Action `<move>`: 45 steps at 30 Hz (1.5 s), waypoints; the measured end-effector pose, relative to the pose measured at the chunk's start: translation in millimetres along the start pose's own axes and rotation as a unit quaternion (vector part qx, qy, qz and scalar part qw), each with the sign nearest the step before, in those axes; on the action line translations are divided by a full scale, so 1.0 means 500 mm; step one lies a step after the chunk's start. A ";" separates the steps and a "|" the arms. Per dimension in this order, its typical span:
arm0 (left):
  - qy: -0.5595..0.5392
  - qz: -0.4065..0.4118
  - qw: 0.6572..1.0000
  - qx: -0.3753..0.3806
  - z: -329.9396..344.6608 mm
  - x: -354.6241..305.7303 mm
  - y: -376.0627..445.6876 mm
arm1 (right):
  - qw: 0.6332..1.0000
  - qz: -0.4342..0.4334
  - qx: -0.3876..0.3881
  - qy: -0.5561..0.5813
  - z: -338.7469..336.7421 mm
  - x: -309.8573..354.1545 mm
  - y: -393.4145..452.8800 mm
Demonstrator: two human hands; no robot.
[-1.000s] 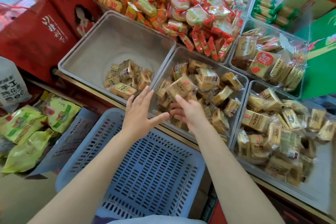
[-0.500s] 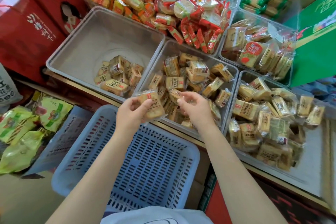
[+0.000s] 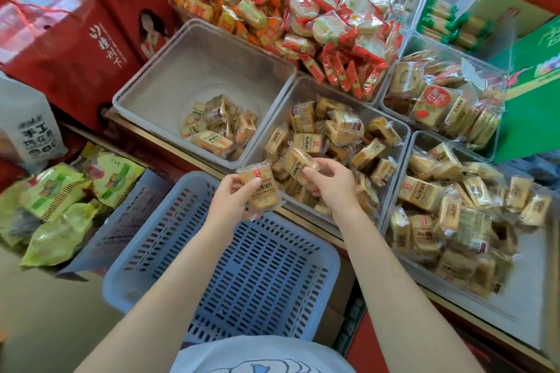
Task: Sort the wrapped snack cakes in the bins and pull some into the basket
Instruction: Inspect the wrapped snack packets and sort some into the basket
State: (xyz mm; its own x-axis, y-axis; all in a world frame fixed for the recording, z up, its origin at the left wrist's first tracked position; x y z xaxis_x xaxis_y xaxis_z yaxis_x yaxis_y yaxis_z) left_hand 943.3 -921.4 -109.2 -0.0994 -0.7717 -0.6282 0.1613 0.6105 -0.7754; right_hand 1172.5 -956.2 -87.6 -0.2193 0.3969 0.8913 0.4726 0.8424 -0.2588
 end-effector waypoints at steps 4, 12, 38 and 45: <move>-0.012 -0.028 0.999 0.018 -0.010 0.023 -0.024 | 0.989 0.002 -0.001 0.150 -0.009 0.041 -0.083; -0.006 0.005 0.994 0.108 0.011 0.066 -0.110 | 0.972 0.024 0.135 0.192 0.053 0.026 -0.251; 0.133 0.058 0.978 0.149 -0.084 0.130 -0.253 | 0.991 -0.082 0.104 0.026 0.086 0.076 -0.392; 0.082 0.021 0.983 0.165 -0.109 0.088 -0.218 | 0.991 -0.102 0.091 -0.004 0.130 0.136 -0.368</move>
State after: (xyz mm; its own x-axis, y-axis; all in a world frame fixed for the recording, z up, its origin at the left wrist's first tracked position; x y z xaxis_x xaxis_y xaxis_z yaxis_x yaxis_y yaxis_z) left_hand 867.6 -1012.1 -55.6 -0.2376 -0.6920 -0.6817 0.4762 0.5287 -0.7027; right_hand 1015.0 -1060.3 -3.5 -0.3021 0.2150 0.9287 0.2570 0.9565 -0.1378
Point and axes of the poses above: each hand's wrist, its own y-axis towards the middle knuckle, its own z-axis out of the palm, x = y × z, the point moved 7 cm from there along y, towards the middle knuckle, and after that the axes turned 12 degrees about -z, right-handed, at the moved point
